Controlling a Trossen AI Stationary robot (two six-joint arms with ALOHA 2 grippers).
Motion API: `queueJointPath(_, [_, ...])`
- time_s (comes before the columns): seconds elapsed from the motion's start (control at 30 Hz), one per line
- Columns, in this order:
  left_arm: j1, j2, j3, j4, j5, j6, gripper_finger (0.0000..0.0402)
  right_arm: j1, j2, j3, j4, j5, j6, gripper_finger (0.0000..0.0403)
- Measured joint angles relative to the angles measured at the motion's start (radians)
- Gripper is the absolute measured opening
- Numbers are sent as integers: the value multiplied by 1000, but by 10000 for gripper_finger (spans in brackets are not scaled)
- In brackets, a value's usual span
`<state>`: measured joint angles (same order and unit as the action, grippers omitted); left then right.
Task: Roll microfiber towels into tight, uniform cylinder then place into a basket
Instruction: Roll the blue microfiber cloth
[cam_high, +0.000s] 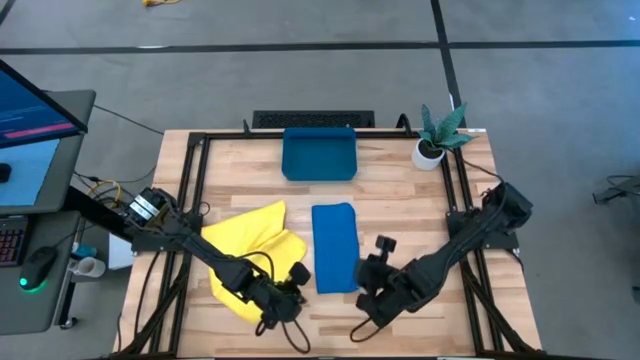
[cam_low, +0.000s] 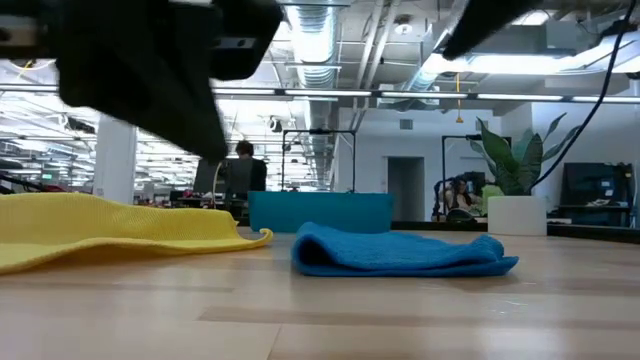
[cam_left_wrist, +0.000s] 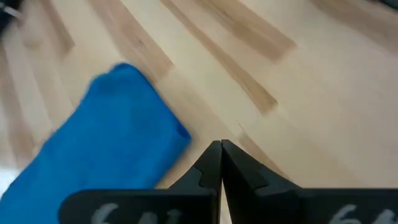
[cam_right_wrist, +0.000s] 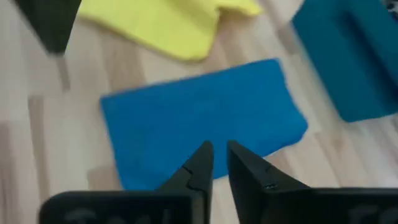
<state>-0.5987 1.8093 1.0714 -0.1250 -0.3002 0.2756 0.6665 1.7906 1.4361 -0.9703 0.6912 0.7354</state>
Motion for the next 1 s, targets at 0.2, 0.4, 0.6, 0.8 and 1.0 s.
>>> queueJointPath(0.2, [12, 6, 0, 34, 50, -11, 8, 29, 80, 1, 8, -123, -120, 126])
queueJointPath(0.4, [13, 7, 0, 46, 11, -27, 63, 57, 165, 0, 32, -137, -338, 163])
queueJointPath(0.6, [37, 8, 0, 52, -7, -36, 131, 59, 240, 0, 76, -143, -414, 171])
queueJointPath(0.8, [73, 19, 1, 68, -21, -74, 161, 58, 261, 0, 119, -146, -415, 167])
queueJointPath(1.0, [86, 87, 0, 79, -64, -43, 161, 36, 261, 0, 191, -179, -443, 170])
